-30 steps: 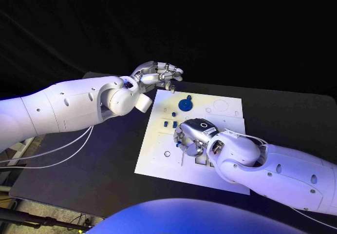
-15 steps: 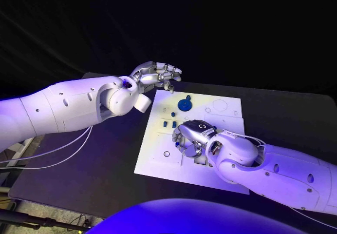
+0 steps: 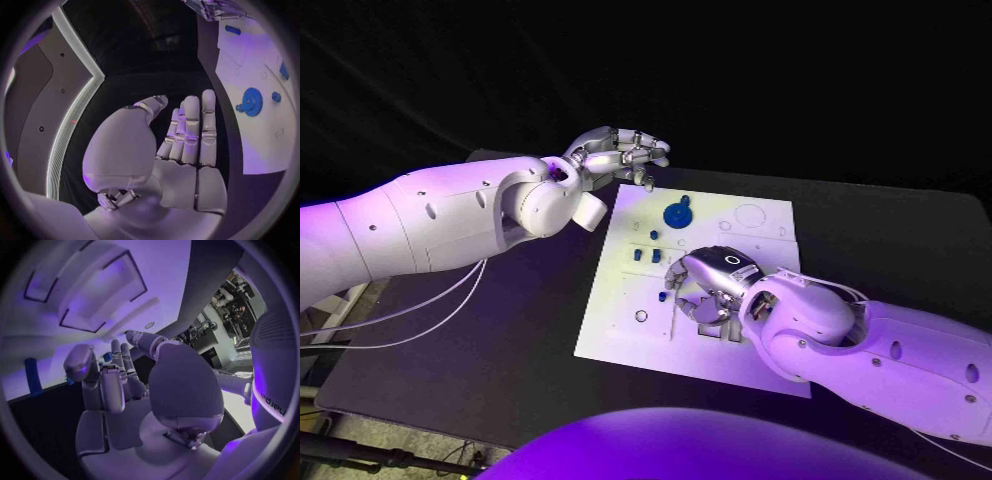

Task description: Assemble the parts on the task board

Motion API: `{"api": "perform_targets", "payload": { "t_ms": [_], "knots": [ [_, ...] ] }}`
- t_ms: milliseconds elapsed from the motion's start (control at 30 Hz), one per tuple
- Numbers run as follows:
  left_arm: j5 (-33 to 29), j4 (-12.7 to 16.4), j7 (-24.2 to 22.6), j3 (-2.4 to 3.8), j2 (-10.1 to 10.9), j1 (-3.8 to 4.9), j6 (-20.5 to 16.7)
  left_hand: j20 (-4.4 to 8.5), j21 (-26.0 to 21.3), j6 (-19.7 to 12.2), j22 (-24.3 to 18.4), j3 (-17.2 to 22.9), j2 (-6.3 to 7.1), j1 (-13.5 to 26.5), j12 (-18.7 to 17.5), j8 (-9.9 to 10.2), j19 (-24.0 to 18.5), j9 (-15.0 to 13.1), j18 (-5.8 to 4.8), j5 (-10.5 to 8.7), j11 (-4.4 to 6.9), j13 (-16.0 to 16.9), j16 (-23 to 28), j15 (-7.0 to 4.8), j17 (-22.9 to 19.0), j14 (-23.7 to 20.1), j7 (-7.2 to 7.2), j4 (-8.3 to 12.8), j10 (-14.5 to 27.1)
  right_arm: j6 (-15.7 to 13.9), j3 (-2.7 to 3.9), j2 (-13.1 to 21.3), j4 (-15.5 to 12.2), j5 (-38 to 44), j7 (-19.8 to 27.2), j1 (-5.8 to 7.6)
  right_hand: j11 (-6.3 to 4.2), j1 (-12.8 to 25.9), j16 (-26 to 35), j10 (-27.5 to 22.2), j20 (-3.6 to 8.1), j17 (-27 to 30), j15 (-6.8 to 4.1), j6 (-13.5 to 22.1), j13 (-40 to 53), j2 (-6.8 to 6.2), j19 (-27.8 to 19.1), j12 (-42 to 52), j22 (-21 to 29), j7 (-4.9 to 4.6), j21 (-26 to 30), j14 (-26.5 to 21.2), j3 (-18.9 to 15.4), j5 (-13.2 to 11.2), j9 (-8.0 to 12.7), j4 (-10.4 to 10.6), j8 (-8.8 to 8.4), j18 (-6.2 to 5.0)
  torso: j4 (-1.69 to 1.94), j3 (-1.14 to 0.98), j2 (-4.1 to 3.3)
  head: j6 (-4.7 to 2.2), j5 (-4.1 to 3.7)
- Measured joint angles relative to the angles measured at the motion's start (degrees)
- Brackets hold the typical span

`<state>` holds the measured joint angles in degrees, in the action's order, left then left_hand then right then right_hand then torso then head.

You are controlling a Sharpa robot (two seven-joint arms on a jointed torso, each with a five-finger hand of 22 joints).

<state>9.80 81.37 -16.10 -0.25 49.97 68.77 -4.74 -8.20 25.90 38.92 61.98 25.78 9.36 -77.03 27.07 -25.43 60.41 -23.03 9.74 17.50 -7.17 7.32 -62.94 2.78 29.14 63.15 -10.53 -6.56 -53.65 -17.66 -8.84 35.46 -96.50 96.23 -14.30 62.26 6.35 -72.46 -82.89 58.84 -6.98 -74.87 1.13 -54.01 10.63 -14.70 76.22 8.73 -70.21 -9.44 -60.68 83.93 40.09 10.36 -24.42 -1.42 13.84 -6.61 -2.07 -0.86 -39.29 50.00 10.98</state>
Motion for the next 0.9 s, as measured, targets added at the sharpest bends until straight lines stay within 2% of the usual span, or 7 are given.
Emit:
{"api": "perform_targets", "payload": {
  "t_ms": [133, 233, 367, 467, 567, 667, 900],
  "knots": [
    [0.00, -0.11, 0.10, -0.01, 0.11, 0.00, 0.06, 0.00, 0.00, 0.00, 0.00, 0.00, 0.00, 0.00, 0.00, 0.00, 0.00, 0.00, 0.00, 0.00, 0.00, 0.00, 0.00, 0.00, 0.00, 0.00, 0.00, 0.00, 0.00, -0.53, 0.43, 3.53, -2.58, -0.29, -0.07, 1.61, 0.00, 0.00, 0.00, 0.00, 0.00, 0.00, 0.00, 0.00, 0.00, 0.00, 0.00, 0.00, -0.02, 0.00, 0.00, 0.00, -0.10, 0.21, 0.00, 0.09, 0.00, 0.00, -0.06, 0.00, 0.04, 0.00, -0.33],
    [0.01, -0.17, 0.16, -0.03, 0.18, 0.01, 0.11, 0.00, 0.00, 0.00, 0.00, 0.00, 0.00, 0.00, 0.00, 0.01, 0.00, 0.00, 0.00, 0.00, 0.00, 0.00, 0.00, 0.00, 0.00, 0.00, 0.00, 0.00, 0.00, -0.57, 0.67, 6.80, -4.40, -1.23, -0.19, 3.69, 0.00, 0.09, 0.00, 0.00, 0.00, 0.00, 0.00, 0.00, -0.10, -0.09, 0.00, 0.00, -0.04, 0.00, 0.00, 0.00, -0.53, 0.20, 0.00, 0.17, 0.00, 0.00, -0.09, 0.00, 0.06, 0.00, -0.79],
    [0.01, -0.26, 0.22, -0.13, 0.23, 0.01, 0.22, 0.00, 0.00, 0.00, 0.00, 0.00, 0.00, 0.00, 0.00, 0.01, 0.00, 0.01, 0.00, 0.00, 0.00, 0.00, 0.00, 0.00, 0.00, 0.00, 0.00, 0.00, 0.00, -0.05, 1.01, 10.65, -4.67, -4.09, -0.38, 6.94, 0.11, 0.68, 0.00, -0.30, -0.02, 0.00, 0.00, 0.00, -0.36, -0.60, -0.02, 0.00, 0.01, 0.00, 0.16, 0.00, -1.78, 0.20, 0.13, 0.41, -0.12, 0.00, -0.14, 0.00, 0.13, -0.16, -1.66],
    [0.02, -0.36, 0.24, -0.23, 0.25, 0.00, 0.35, 0.00, 0.00, -0.21, 0.00, 0.00, 0.00, -0.01, 0.00, 0.01, 0.00, -0.03, 0.00, 0.00, 0.00, 0.00, 0.00, 0.00, 0.00, 0.00, -0.22, 0.00, 0.00, 0.60, 1.11, 12.33, -3.84, -6.11, -0.46, 8.47, 0.13, 0.98, 0.00, -1.57, -0.41, 0.29, 0.03, 1.11, -0.91, -0.50, -0.41, -0.47, 0.52, -0.08, 1.16, 0.03, -3.82, 0.20, 0.58, 0.47, -0.90, 0.00, -0.19, 0.01, 0.17, -0.61, -2.11],
    [0.04, -0.37, 0.24, -0.27, 0.25, 0.00, 0.58, 0.00, -0.20, -0.52, 0.00, 0.00, 0.00, -0.01, 0.00, -0.24, 0.00, -0.07, 0.00, 0.00, -0.12, 0.00, 0.00, 0.03, 0.01, -0.04, -0.05, 0.00, 0.18, 1.41, 1.10, 13.04, -2.81, -7.26, -0.46, 9.14, 0.46, 0.34, 0.26, -2.22, -0.41, 0.75, 0.31, 1.54, -1.53, 0.13, -0.41, -0.92, 0.86, -0.45, 1.69, 0.09, -5.09, 0.15, 1.06, 0.29, -1.47, 0.00, -0.25, 0.02, 0.24, -1.01, -2.54],
    [0.08, -0.41, 0.24, -0.30, 0.16, 0.00, 0.82, -0.12, -0.44, -1.87, 0.00, -0.05, 0.00, -0.01, 0.00, -0.64, -0.12, -0.16, 0.00, 0.00, -0.41, -0.09, 0.00, 0.31, 0.01, -0.31, 0.22, 0.05, 1.03, 2.45, 1.07, 12.99, -1.71, -7.76, -0.44, 9.45, 0.53, 0.05, 0.73, -2.78, -0.64, 1.63, 0.41, 2.25, -2.29, 0.42, -0.65, -1.15, 1.72, -0.15, 3.16, 0.00, -7.41, -0.26, 1.79, 0.54, -2.33, 0.00, -0.29, -0.01, 0.24, -1.30, -2.83],
    [0.17, -0.46, 0.22, -0.37, 0.05, -0.02, 1.27, -0.21, -0.44, -1.87, 0.00, -0.16, 0.00, -0.01, 0.00, -0.82, -0.21, -0.16, -0.01, 0.00, -0.41, -0.09, 0.00, 0.31, 0.01, -0.31, 0.22, 0.16, 1.02, 4.78, 0.83, 11.76, 0.17, -8.18, -0.22, 8.82, 0.55, -0.93, 1.33, -3.13, -0.60, 2.51, 0.41, 2.43, -3.15, 1.39, -1.04, -1.15, 2.60, 0.03, 4.55, 0.00, -10.80, -0.72, 2.80, 1.23, -2.78, 0.00, -0.23, -0.08, 0.23, -1.57, -2.96]
  ]
}}
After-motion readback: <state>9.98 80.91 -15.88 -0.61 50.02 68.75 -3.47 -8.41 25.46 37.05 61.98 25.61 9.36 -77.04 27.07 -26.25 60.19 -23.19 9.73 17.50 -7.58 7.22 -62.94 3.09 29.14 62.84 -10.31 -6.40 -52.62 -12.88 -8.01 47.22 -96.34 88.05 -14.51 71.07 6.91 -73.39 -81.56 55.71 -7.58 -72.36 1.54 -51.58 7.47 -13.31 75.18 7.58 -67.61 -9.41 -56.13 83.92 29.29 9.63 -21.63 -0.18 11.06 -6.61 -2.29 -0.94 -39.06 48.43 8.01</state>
